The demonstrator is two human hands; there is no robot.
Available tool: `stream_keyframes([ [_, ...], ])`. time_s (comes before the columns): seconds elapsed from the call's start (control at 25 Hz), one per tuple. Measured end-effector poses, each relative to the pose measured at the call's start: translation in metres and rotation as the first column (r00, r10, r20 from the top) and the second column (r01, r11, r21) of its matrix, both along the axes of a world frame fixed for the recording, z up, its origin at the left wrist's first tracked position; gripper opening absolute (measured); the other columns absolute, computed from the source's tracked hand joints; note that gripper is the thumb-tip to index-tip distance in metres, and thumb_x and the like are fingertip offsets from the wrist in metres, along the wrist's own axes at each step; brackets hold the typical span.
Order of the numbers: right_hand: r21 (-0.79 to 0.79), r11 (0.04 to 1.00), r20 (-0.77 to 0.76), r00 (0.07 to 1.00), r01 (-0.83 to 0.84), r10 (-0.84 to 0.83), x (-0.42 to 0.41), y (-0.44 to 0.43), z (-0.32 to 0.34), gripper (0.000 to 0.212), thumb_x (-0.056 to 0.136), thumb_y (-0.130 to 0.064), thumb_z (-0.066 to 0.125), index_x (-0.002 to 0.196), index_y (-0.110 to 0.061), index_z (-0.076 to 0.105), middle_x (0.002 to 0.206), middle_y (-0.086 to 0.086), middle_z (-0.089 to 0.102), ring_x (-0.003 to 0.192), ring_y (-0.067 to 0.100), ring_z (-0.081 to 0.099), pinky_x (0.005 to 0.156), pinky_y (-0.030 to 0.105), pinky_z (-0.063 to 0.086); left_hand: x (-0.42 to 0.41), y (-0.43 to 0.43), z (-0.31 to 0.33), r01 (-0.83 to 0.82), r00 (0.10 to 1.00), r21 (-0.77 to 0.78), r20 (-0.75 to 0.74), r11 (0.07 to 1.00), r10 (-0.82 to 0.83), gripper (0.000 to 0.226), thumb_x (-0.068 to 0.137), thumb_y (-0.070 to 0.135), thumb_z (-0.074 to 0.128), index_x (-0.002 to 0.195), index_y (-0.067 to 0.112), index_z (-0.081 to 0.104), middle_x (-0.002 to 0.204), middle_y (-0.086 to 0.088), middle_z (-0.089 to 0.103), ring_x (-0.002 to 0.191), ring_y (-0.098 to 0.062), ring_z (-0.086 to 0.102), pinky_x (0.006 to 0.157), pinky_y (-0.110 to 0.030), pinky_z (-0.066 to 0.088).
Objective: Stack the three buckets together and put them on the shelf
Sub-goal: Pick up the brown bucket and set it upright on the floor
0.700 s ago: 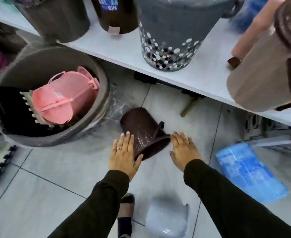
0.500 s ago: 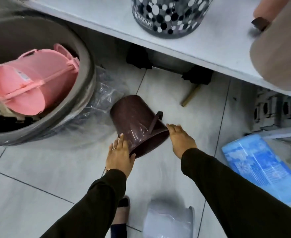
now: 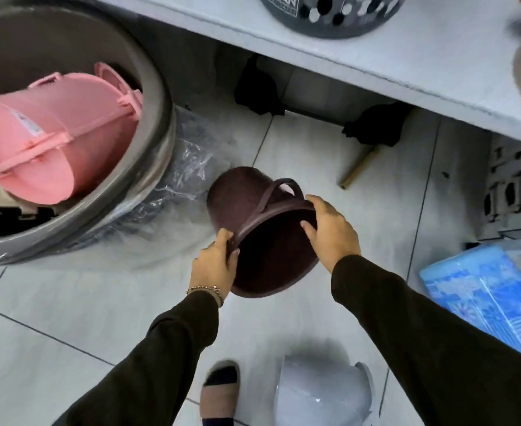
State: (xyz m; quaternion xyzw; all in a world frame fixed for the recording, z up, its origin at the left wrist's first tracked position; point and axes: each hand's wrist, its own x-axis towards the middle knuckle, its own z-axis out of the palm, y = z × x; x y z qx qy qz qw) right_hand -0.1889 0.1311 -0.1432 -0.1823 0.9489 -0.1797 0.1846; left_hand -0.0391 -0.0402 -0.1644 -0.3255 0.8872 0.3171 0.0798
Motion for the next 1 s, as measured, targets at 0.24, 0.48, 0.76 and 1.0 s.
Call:
stream_keyframes([
  [0.24, 0.091, 0.949, 0.310, 0.897, 0.302, -0.315, 0.001, 0.014, -0.010, 0.077, 0.093, -0.004, 0.064, 0.157, -0.011, 0.022, 0.159, 0.015, 0.031, 0.137, 0.038, 0.049, 0.117, 0.046, 0.040, -0.047, -0.025, -0.009, -0.419, 0.906, 0.412, 0.138, 0.809, 0.399, 0.020, 0.093, 0.020, 0.058, 0.106, 0.015, 0.044, 0.099, -0.027, 0.071, 0.088, -0.040, 0.070, 0.083, -0.044, 0.058],
  [0.48, -0.001, 0.972, 0.197, 0.954, 0.233, -0.228, 0.011, 0.011, -0.025, 0.067, 0.098, -0.009, 0.058, 0.157, -0.015, 0.028, 0.170, 0.001, 0.015, 0.142, 0.026, 0.047, 0.115, 0.035, 0.039, -0.055, -0.036, -0.035, -0.573, 0.813, 0.474, 0.225, 0.669, 0.537, 0.021, 0.095, 0.021, 0.056, 0.112, 0.016, 0.045, 0.105, -0.020, 0.066, 0.085, -0.036, 0.071, 0.088, -0.047, 0.058],
  [0.76, 0.039, 0.980, 0.133, 0.971, 0.193, -0.197, 0.003, 0.017, -0.005, 0.075, 0.100, -0.031, 0.056, 0.161, -0.017, 0.013, 0.171, 0.003, 0.007, 0.157, 0.026, 0.006, 0.127, 0.050, 0.017, -0.056, -0.042, 0.003, -0.153, 0.988, 0.020, -0.015, 0.988, 0.154, 0.064, 0.095, 0.034, 0.051, 0.149, 0.010, 0.028, 0.157, -0.016, 0.033, 0.144, -0.035, 0.034, 0.119, -0.048, 0.025],
  [1.0, 0.077, 0.974, 0.068, 0.974, 0.211, -0.216, 0.014, 0.059, 0.017, 0.074, 0.101, -0.036, 0.053, 0.161, -0.015, 0.013, 0.171, 0.005, 0.004, 0.158, 0.026, 0.003, 0.128, 0.047, 0.011, -0.061, 0.021, 0.052, 0.264, 0.959, -0.235, -0.041, 0.935, -0.281, 0.061, 0.098, 0.034, 0.039, 0.153, 0.015, 0.023, 0.165, -0.008, 0.016, 0.154, -0.026, 0.008, 0.126, -0.044, 0.005],
])
